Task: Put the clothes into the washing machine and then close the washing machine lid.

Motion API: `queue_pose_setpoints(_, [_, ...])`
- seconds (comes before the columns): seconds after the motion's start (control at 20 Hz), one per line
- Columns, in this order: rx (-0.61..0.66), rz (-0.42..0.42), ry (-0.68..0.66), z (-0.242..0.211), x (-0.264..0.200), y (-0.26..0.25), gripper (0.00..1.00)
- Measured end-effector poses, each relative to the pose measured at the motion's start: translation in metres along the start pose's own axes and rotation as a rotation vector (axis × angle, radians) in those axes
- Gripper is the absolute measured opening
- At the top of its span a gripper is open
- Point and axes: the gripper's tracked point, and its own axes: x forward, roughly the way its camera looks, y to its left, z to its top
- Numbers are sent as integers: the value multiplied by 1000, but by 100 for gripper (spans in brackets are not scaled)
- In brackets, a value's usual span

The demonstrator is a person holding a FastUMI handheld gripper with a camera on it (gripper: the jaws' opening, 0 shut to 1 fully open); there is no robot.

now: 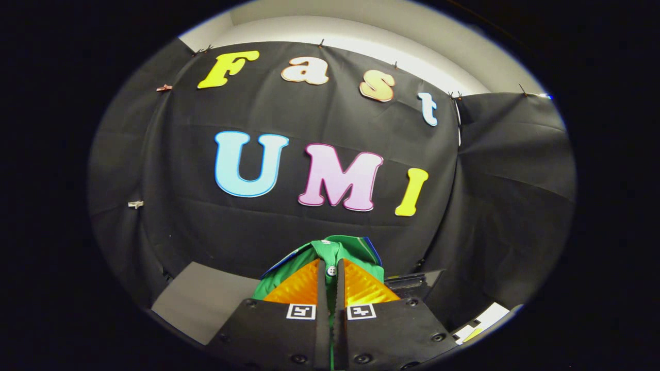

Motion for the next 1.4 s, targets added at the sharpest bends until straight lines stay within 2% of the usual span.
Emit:
queue_pose_setpoints(0.4, [28,-44,-10,-31,33,-126,7])
queue_pose_setpoints(0.7, [16,-81,22,-71,56,-181,7])
queue_pose_setpoints(0.85, [25,-47,59,-105,62,-189,8])
queue_pose_setpoints(1.05, [52,-1,157,-172,78,-192,8])
queue_pose_setpoints(1.4, [50,10,346,-300,110,-193,8])
